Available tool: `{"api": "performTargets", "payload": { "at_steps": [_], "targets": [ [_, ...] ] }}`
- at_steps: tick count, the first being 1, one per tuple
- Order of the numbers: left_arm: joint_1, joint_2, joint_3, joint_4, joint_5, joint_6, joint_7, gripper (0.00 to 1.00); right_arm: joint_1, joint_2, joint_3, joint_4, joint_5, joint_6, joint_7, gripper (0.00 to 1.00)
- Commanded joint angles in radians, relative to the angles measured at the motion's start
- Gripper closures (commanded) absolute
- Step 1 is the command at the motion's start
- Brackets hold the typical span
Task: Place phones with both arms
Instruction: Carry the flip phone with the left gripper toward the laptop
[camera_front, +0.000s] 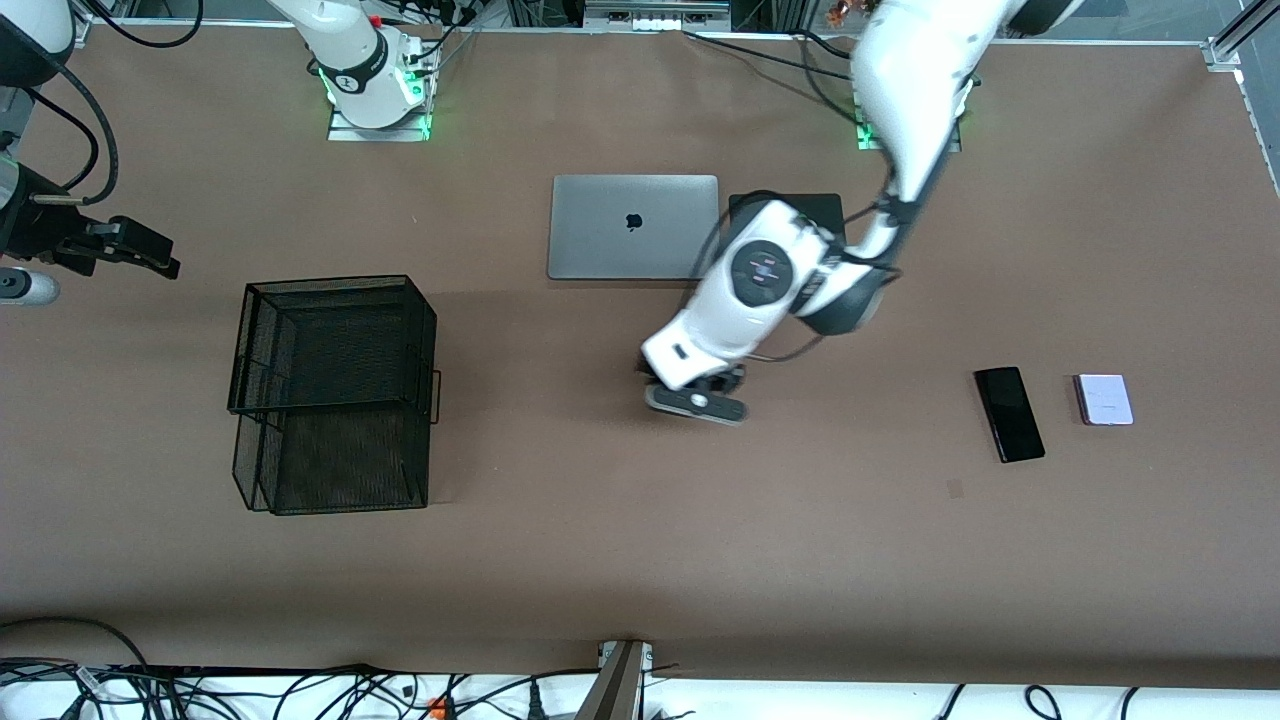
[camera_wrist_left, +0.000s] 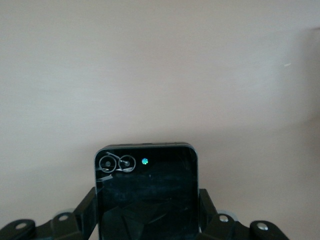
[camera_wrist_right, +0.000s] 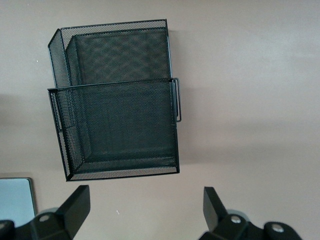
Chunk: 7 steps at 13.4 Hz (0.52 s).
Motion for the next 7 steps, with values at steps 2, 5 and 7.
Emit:
{"api": "performTargets", "payload": {
  "at_steps": [2,5,7],
  "targets": [
    [-0.101,0.135,0.016,0.073,-0.032,0.175,-0.127,0.69,-0.013,-0.002,0.011,-0.002,0.013,0.009,-0.012,0.0],
    [-0.135,0.184,0.017,0.078,-0.031,0.241,-0.134,0.51,-0.008,0.012,0.015,-0.002,0.013,0.011,-0.01,0.0],
    [-0.135,0.192,0.017,0.077,-0.031,0.244,-0.134,0.0,0.002,0.023,0.015,-0.002,0.013,0.026,-0.01,0.0]
  ]
}}
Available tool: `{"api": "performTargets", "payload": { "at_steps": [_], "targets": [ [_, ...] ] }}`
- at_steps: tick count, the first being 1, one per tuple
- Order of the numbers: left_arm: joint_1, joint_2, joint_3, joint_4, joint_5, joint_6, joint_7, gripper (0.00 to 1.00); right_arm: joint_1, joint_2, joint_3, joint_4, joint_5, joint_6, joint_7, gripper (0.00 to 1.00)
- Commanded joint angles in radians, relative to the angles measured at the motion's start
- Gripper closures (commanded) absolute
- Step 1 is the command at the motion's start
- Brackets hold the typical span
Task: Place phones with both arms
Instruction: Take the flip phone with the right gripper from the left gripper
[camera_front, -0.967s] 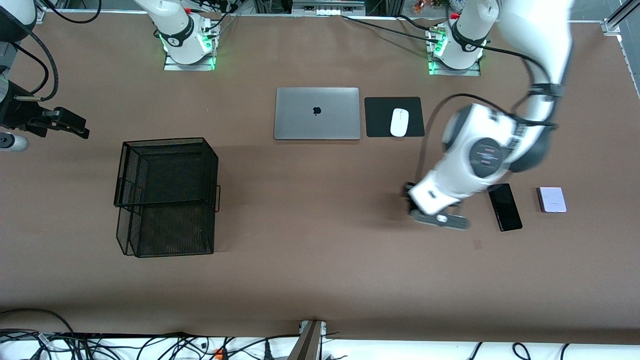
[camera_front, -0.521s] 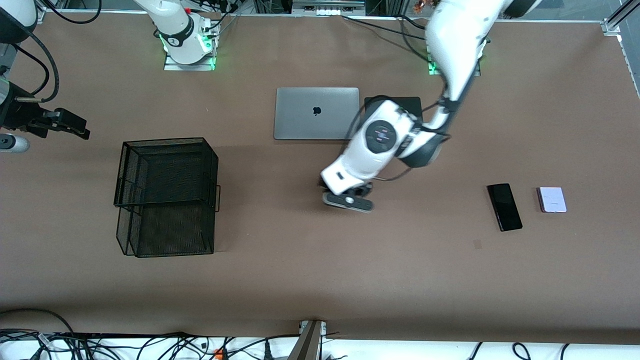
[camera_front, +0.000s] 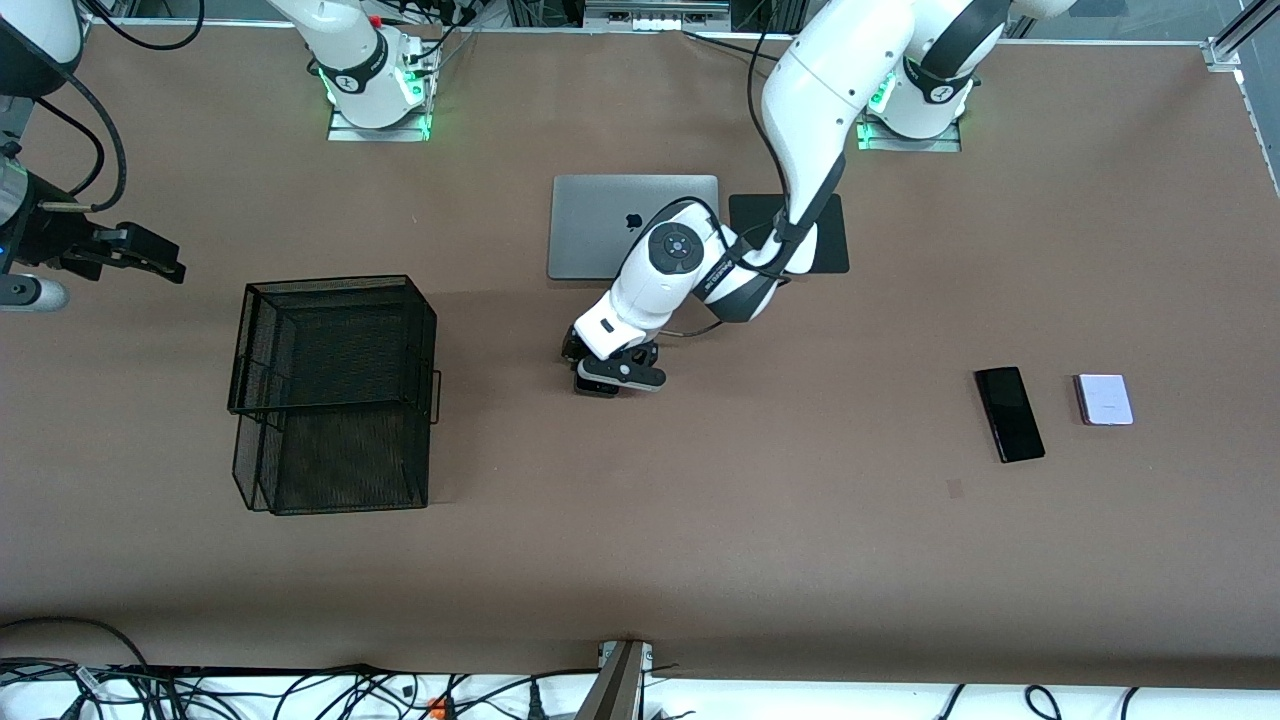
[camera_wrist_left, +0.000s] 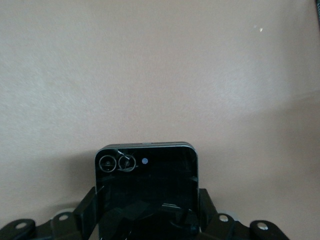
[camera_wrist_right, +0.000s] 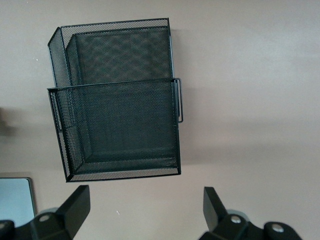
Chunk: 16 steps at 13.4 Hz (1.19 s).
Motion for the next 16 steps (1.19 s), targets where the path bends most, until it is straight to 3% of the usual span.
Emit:
{"api": "performTargets", "payload": {
  "at_steps": [1,4,8,13,16],
  "targets": [
    [-0.006,0.006,0.016,0.038,-0.018,-0.001,0.005,0.0,0.003,0.01,0.009,-0.002,0.013,0.02,-0.01,0.0],
    [0.02,-0.059,0.02,0.004,-0.024,-0.052,-0.001,0.0,0.018,0.033,0.009,-0.002,0.01,0.036,-0.01,0.0],
    [0.116,-0.197,0.031,0.004,0.002,-0.423,0.023,0.0,0.137,0.085,0.007,0.001,0.002,0.105,0.08,0.0],
    [0.262,-0.343,0.033,0.009,0.156,-0.828,0.212,0.0,0.32,0.175,0.009,-0.001,0.003,0.194,0.352,0.0],
    [0.34,-0.357,0.053,0.01,0.36,-1.008,0.215,0.0,0.446,0.249,0.007,0.001,0.002,0.314,0.554,0.0]
  ]
}}
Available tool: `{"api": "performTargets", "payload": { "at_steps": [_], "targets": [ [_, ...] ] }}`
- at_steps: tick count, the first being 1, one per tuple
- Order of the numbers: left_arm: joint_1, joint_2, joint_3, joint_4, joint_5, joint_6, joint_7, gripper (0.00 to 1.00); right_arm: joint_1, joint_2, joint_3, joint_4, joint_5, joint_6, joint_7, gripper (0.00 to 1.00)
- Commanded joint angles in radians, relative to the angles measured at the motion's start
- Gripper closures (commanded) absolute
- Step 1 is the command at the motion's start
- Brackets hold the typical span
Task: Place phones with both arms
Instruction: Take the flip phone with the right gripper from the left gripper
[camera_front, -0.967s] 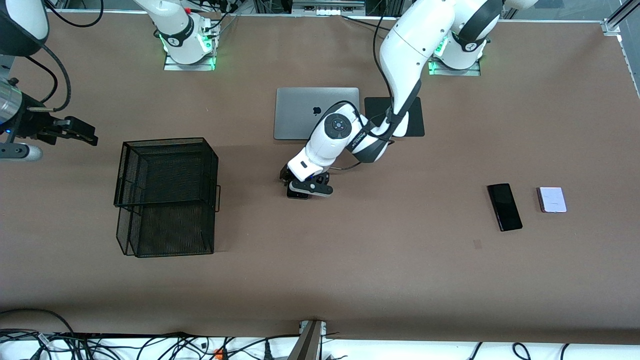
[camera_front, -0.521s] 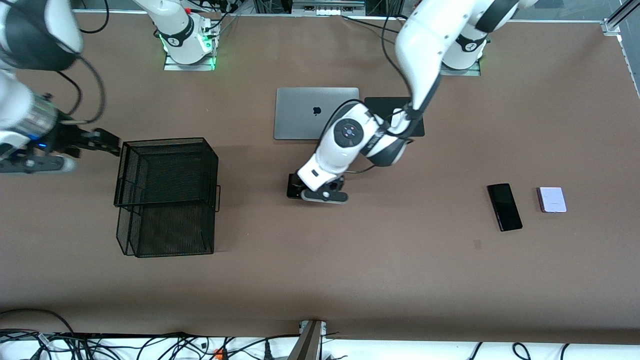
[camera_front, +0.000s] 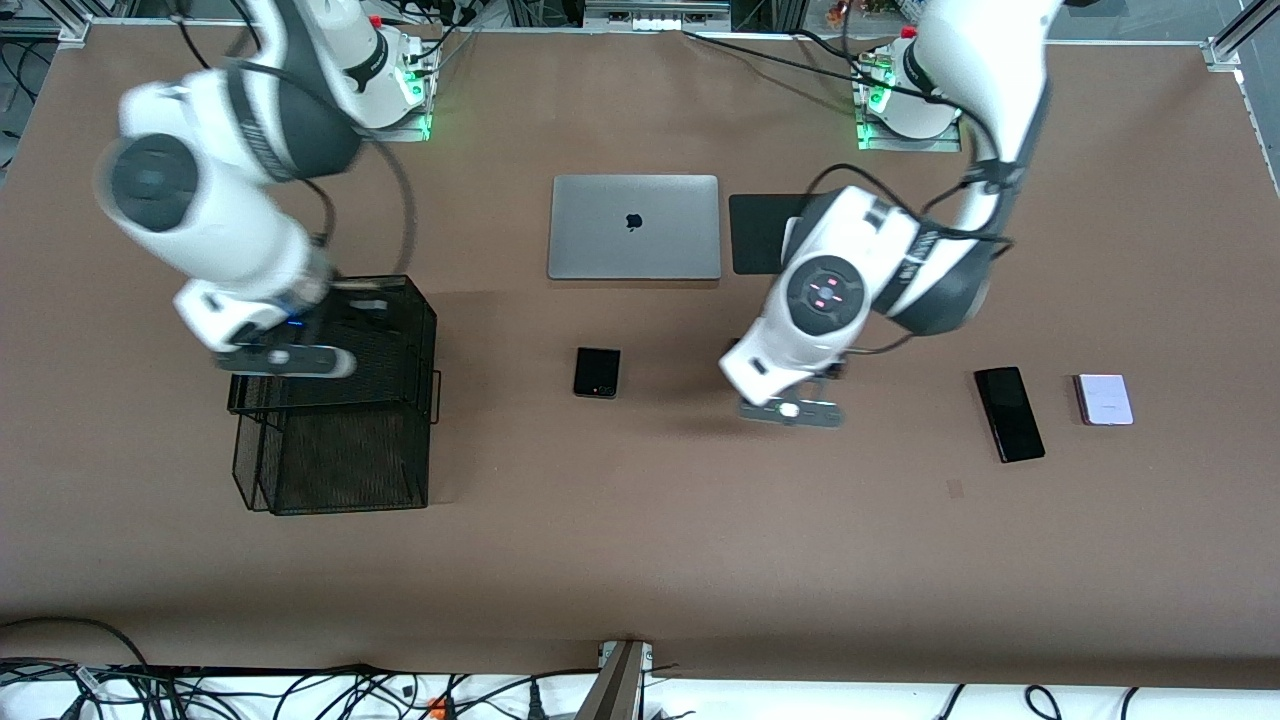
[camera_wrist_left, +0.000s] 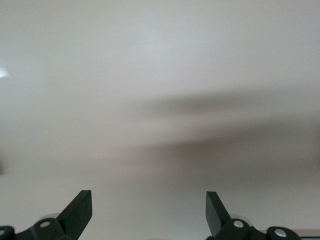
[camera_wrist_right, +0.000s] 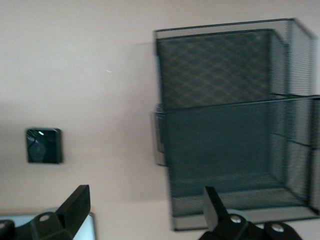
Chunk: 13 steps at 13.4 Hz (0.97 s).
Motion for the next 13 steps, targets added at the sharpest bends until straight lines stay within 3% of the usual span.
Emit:
{"api": "performTargets", "payload": {
  "at_steps": [1,3,7,13],
  "targets": [
    [0.083,-0.007,0.005,-0.026,0.142,-0.095,0.024,0.0,0.124,0.074,-0.01,0.008,0.0,0.11,0.195,0.0],
    [0.187,0.016,0.004,-0.034,0.14,-0.097,0.03,0.0,0.228,0.169,-0.011,0.056,-0.009,0.173,0.33,0.0],
    [0.364,0.103,0.004,-0.038,0.135,-0.039,0.143,0.0,0.401,0.416,-0.016,0.244,-0.137,0.202,0.614,0.0],
    [0.589,0.088,-0.059,-0.32,0.129,0.409,0.206,0.0,0.393,0.513,-0.019,0.219,-0.161,0.342,0.613,0.0]
  ]
}}
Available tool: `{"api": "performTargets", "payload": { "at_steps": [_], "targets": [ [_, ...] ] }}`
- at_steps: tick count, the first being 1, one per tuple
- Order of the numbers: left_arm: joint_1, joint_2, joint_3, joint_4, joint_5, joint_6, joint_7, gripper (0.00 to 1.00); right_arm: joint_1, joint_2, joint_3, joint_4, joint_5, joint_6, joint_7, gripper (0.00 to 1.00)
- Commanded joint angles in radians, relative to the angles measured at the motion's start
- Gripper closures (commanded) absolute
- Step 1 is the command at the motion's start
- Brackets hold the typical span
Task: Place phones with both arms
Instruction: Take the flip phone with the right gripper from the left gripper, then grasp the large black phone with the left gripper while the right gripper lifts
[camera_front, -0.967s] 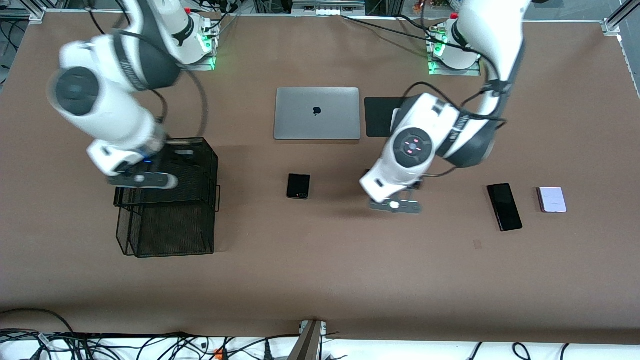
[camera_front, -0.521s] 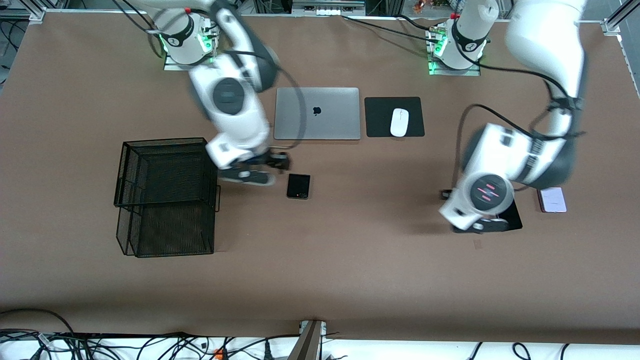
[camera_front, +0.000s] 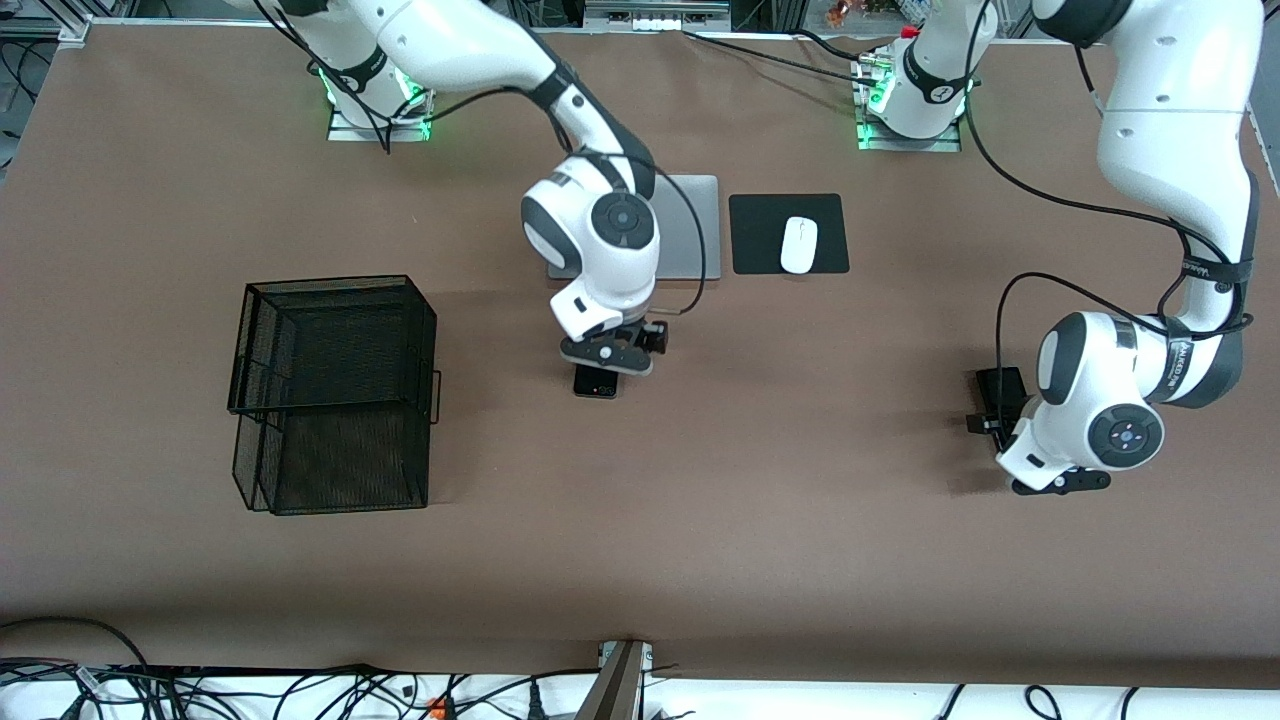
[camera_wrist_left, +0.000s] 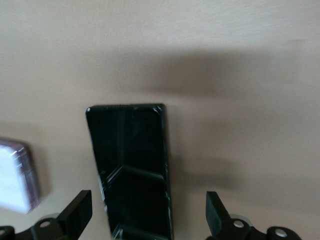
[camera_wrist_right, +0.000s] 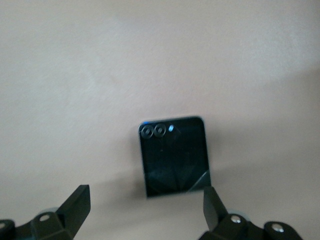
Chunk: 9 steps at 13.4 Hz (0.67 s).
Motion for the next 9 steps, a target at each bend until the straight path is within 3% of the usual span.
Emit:
{"api": "performTargets", "payload": {
  "at_steps": [1,3,9],
  "targets": [
    [0.096,-0.066,-0.075,-0.145,0.005,0.147,0.013,0.0,-0.026,0.024,0.004,-0.002,-0.02,0.045,-0.025,0.0],
    [0.149,-0.074,-0.112,-0.167,0.005,0.168,0.015,0.0,-0.046,0.035,0.004,-0.039,-0.017,0.109,-0.057,0.0],
    [0.166,-0.066,-0.113,-0.182,0.007,0.17,0.015,0.0,-0.048,0.082,0.004,-0.043,-0.017,0.165,-0.063,0.0]
  ]
}}
